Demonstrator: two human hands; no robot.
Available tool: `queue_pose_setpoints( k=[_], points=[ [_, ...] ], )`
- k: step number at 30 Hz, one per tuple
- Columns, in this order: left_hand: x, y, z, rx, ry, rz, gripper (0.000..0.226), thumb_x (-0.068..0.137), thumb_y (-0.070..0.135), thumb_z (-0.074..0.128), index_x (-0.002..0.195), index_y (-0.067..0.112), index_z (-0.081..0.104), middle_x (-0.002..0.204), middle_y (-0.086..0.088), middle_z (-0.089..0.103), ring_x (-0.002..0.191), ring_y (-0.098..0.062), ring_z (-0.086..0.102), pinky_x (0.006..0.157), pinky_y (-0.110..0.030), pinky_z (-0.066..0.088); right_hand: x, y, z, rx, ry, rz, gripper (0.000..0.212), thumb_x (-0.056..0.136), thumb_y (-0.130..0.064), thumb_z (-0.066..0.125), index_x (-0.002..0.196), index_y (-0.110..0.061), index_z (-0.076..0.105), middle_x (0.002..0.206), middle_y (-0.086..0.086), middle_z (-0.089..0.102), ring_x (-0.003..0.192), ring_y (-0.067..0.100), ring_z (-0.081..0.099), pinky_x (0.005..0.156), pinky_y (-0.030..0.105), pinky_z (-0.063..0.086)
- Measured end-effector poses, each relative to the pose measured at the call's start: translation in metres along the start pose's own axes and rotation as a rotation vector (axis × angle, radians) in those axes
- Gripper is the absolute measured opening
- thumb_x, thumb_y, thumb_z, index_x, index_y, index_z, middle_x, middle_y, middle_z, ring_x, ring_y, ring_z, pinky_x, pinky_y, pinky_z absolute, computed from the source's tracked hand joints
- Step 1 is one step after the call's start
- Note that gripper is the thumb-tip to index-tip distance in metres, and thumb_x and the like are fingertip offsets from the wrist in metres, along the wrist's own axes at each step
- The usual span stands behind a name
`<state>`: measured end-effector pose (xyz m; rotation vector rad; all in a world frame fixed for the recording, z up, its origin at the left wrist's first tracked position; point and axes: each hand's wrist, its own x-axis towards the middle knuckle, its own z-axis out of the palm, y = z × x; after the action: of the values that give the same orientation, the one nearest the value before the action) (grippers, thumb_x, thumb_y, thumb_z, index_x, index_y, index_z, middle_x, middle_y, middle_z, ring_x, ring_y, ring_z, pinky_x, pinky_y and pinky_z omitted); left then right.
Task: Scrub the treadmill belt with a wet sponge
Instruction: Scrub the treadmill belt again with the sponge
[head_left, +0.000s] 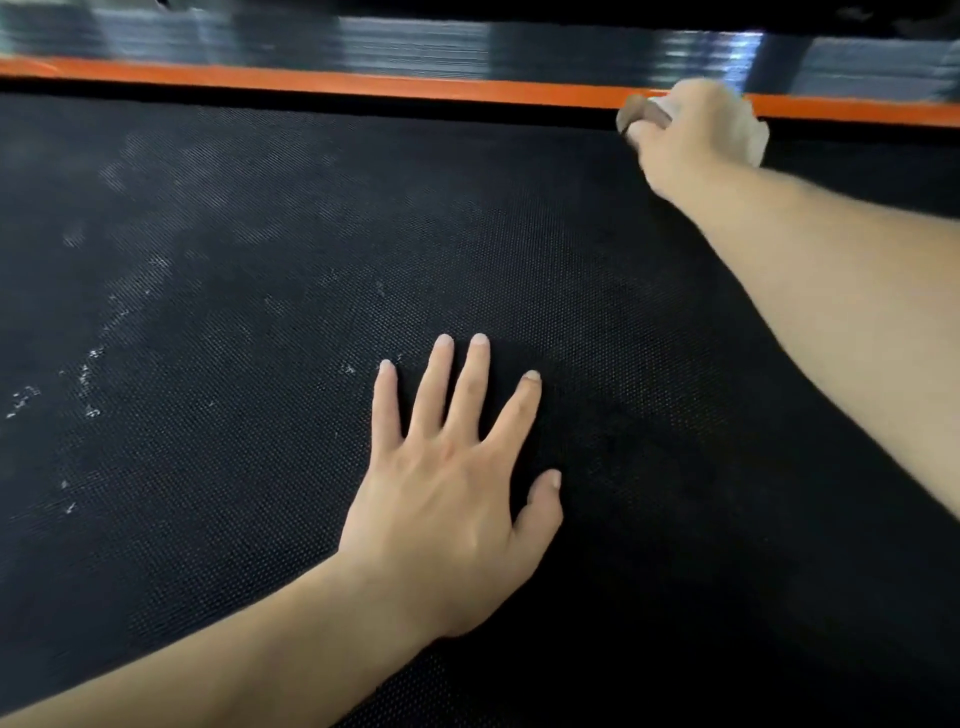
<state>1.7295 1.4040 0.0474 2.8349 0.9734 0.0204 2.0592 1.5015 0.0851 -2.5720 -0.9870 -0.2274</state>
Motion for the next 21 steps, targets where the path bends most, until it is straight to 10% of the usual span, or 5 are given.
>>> queue_pose_setpoints(
  k=[5,10,16,21],
  points=[
    [-0.001,0.001,-0.001,0.006,0.003,-0.001,0.071,0.097,0.062,0.028,0.159,0.028,0.03,0.17,-0.012,0.014,0.159,-0.031,0.0,0.124,-0.065,0.006,-0.017,-0.002,0.004,0.091,-0.105,-0.302,0.03,0.093,-0.048,0.063,0.107,-0.023,0.07,0.105,0.006,0.07,0.101,0.032,0.063,0.084,0.041,0.05],
    [-0.001,0.0,0.0,0.0,0.004,0.002,0.071,0.097,0.062,0.028,0.159,0.028,0.03,0.17,-0.012,0.014,0.159,-0.032,0.001,0.124,-0.064,0.005,0.005,0.059,-0.02,0.01,-0.014,0.059,0.038,0.089,-0.051,0.061,0.108,-0.019,0.069,0.108,0.009,0.07,0.104,0.036,0.064,0.082,0.04,0.048],
    [0.0,0.001,-0.001,-0.017,0.017,-0.004,0.071,0.096,0.062,0.03,0.159,0.029,0.032,0.17,-0.012,0.017,0.159,-0.032,0.003,0.123,-0.065,0.007,-0.034,0.051,-0.017,0.08,-0.116,-0.205,0.031,0.093,-0.051,0.061,0.11,-0.027,0.071,0.1,0.002,0.069,0.093,0.029,0.063,0.081,0.04,0.053],
    [-0.001,0.001,-0.003,-0.013,0.018,-0.005,0.072,0.097,0.063,0.025,0.161,0.029,0.027,0.171,-0.011,0.011,0.159,-0.032,-0.002,0.124,-0.063,0.002,-0.018,0.076,-0.04,-0.004,-0.021,0.07,0.035,0.093,-0.049,0.059,0.104,-0.017,0.069,0.103,0.011,0.07,0.101,0.036,0.064,0.08,0.038,0.046]
  ],
)
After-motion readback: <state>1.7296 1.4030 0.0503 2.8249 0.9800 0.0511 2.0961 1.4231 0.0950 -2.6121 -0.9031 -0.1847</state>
